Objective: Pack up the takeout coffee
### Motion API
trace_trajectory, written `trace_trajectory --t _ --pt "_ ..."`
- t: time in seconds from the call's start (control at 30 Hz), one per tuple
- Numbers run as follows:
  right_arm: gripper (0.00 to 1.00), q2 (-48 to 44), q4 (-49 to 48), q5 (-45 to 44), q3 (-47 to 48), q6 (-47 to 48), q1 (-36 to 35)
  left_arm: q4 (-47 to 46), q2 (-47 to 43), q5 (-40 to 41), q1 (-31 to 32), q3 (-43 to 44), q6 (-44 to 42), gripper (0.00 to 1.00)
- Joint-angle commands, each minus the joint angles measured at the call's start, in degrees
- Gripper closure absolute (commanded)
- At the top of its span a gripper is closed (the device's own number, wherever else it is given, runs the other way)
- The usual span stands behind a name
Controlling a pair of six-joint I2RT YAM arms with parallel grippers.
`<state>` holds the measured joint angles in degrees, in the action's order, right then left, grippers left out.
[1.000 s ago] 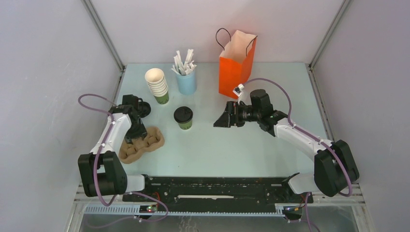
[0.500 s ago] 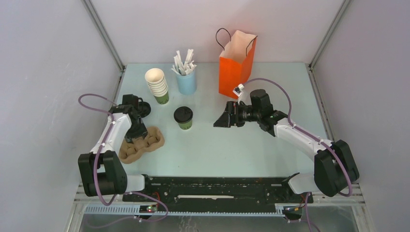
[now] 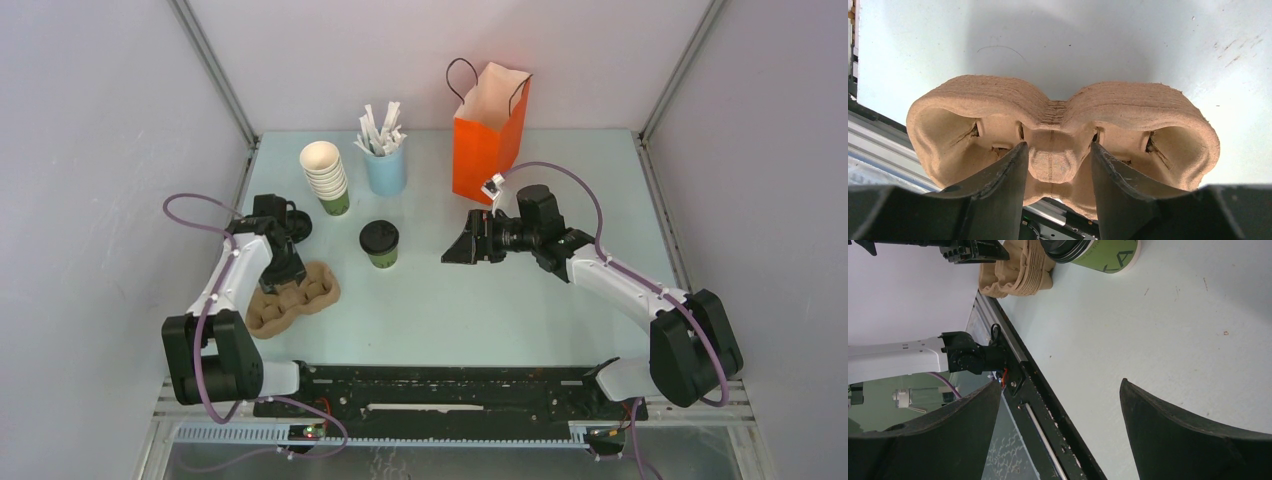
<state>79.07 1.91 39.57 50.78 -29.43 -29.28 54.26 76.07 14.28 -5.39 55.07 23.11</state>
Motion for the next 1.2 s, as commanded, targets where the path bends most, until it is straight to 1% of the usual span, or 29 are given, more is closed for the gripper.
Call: trace_trajectory --t 0.0,0.27,0.4,0.67,0.87,0.97,1.03,1.17 --pt "0.03 -0.8 -1.4 0.7 0.2 1.1 -0.3 -1.3 0.5 -0.5 -0.1 -1.5 0.7 0.45" --pt "0.03 -0.8 -1.4 0.7 0.2 1.1 -0.3 -1.9 1.7 -0.7 -0.1 -1.9 0.8 0.44" --pt "0.03 -0.8 -1.4 0.7 0.2 1.1 -0.3 -1.5 0.6 -0.5 -0.1 -1.8 1.0 0.53" --pt "0.03 -0.8 -3.6 1.3 -0.4 0.4 -0.3 3.0 -3.4 2.7 0.0 1.1 0.8 0.65" --pt "0.03 -0.6 -3.6 1.2 -0.4 0.4 -0.3 4.7 -7.0 1.4 0.4 2.8 1.4 0.69" --pt "0.03 -0.4 -3.8 1.4 -0.4 0.2 -0.3 4.1 -4.7 0.0 -0.1 3.0 0.2 0.69" --pt "0.03 -0.5 -3.7 1.4 -0.3 0.3 -0.4 3.1 -3.0 -1.5 -0.1 2.8 -0.5 0.71" --pt "0.03 -1.2 -3.1 0.9 -0.4 0.8 -0.2 4.8 -2.7 -0.6 0.0 4.9 -0.7 0.73"
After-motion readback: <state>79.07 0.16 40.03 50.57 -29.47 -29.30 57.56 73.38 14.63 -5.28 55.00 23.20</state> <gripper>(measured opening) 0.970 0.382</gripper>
